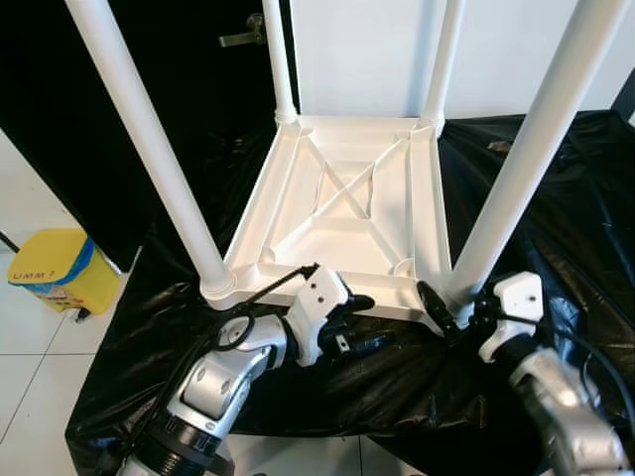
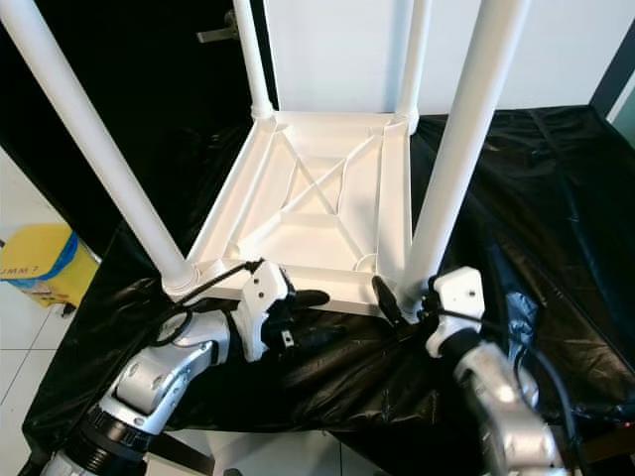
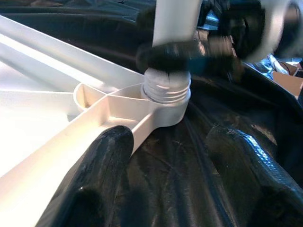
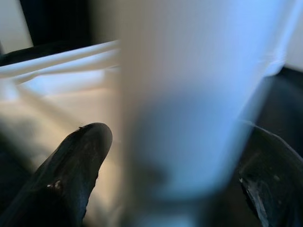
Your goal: Building children table
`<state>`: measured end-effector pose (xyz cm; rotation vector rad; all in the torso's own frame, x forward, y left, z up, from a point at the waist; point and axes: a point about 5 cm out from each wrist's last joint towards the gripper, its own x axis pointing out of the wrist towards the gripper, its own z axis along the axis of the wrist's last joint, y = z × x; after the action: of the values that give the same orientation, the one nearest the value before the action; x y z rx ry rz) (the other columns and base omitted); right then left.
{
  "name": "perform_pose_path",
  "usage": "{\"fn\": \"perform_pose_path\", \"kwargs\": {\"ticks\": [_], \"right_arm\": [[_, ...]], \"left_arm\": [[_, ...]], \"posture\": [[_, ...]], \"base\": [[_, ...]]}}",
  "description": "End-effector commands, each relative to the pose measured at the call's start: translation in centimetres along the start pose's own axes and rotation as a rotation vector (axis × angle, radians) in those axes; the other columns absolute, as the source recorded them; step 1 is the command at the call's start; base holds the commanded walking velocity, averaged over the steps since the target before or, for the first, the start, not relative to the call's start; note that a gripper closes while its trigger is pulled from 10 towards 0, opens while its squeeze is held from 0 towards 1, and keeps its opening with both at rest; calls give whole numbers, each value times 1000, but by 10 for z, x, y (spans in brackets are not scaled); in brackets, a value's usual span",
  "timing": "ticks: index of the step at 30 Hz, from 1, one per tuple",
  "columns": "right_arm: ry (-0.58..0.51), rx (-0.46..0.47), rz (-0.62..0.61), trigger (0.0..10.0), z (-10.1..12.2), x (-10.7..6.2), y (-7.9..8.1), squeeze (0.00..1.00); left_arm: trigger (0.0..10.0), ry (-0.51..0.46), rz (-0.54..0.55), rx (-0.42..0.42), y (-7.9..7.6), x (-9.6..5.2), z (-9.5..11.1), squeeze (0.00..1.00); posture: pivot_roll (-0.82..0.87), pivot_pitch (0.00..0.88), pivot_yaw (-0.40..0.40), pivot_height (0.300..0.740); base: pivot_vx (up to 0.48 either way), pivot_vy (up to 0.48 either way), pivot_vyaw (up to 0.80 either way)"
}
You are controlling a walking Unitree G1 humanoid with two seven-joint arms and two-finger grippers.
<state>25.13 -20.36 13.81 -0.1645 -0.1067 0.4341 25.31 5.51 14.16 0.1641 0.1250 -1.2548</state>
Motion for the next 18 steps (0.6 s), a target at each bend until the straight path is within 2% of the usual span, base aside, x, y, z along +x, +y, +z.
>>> {"fn": "perform_pose_path", "kwargs": {"ticks": [1, 8, 9, 10, 11, 13, 18], "right_arm": [[22, 28, 23, 10000, -6, -1, 1, 0], [41, -7, 119, 10000, -5, 10, -4, 0], [48, -16, 158, 4431, -6, 15, -4, 0], [48, -16, 158, 4431, -6, 15, -4, 0], [52, -22, 186, 353, -6, 18, -3, 0], [63, -17, 220, 0, -8, 19, -2, 0], [91, -7, 228, 0, -15, 14, -1, 0]], "left_arm": [[10000, 11, -4, -9, 1, -2, -1, 0], [10000, 11, 0, -8, 2, -3, -1, 0], [10000, 12, -1, -7, 2, -3, 0, 0], [10000, 12, -1, -7, 2, -3, 0, 0], [10000, 10, -2, -7, 2, -3, 1, 0], [10000, 10, -1, -8, 2, -3, 0, 0], [10000, 11, 0, -12, 1, -4, 0, 0]], "posture": [[-186, 35, 55, 740], [-186, 34, 63, 740], [-184, 35, 63, 740], [-184, 35, 63, 740], [-182, 36, 61, 740], [-180, 37, 58, 740], [-177, 41, 57, 740]], "base": [[0, 0, 0], [0, 0, 0], [0, 0, 0], [0, 0, 0], [0, 0, 0], [0, 0, 0], [0, 0, 0]]}}
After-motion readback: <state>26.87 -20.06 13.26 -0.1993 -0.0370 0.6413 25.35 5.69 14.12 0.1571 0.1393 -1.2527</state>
